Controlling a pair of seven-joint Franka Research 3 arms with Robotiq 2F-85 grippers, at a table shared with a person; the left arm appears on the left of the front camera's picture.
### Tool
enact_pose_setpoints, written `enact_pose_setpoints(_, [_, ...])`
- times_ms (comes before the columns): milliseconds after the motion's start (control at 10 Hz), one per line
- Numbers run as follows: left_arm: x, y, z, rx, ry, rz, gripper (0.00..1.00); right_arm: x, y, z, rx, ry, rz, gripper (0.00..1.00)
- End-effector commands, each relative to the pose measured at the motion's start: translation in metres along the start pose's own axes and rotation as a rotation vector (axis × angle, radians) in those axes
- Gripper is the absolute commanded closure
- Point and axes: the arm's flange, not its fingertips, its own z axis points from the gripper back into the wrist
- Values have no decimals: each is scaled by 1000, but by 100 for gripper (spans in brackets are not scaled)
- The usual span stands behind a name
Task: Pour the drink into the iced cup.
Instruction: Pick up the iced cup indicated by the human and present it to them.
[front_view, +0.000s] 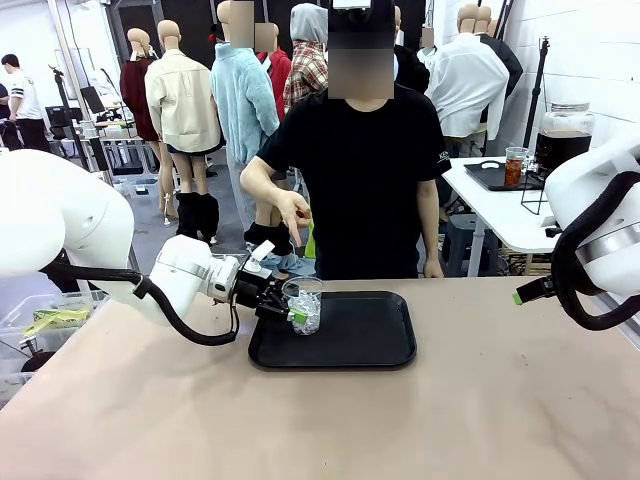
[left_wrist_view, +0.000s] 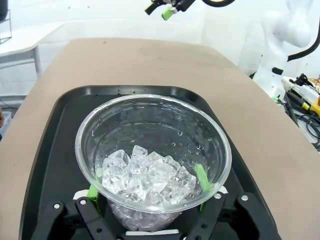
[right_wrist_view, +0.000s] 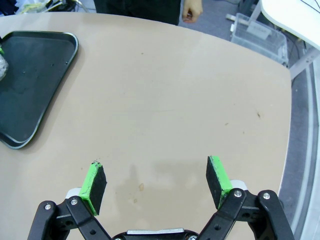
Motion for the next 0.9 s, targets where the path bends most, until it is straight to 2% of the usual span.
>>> enact_pose_setpoints(0, [2, 5, 2, -30, -5, 0, 16, -4, 0, -1, 2, -12, 0, 0])
enact_pose_setpoints(300, [0, 7, 2, -24, -11, 7, 16, -4, 0, -1, 2, -12, 0, 0])
enact_pose_setpoints(400, [0, 7, 1, -25, -7, 7, 36, -4, 0, -1, 2, -12, 0, 0])
enact_pose_setpoints(500, [0, 7, 1, -26, -13, 8, 39, -4, 0, -1, 2, -12, 0, 0])
enact_pose_setpoints(800, [0, 8, 2, -10, -13, 23, 39, -4, 0, -1, 2, -12, 0, 0])
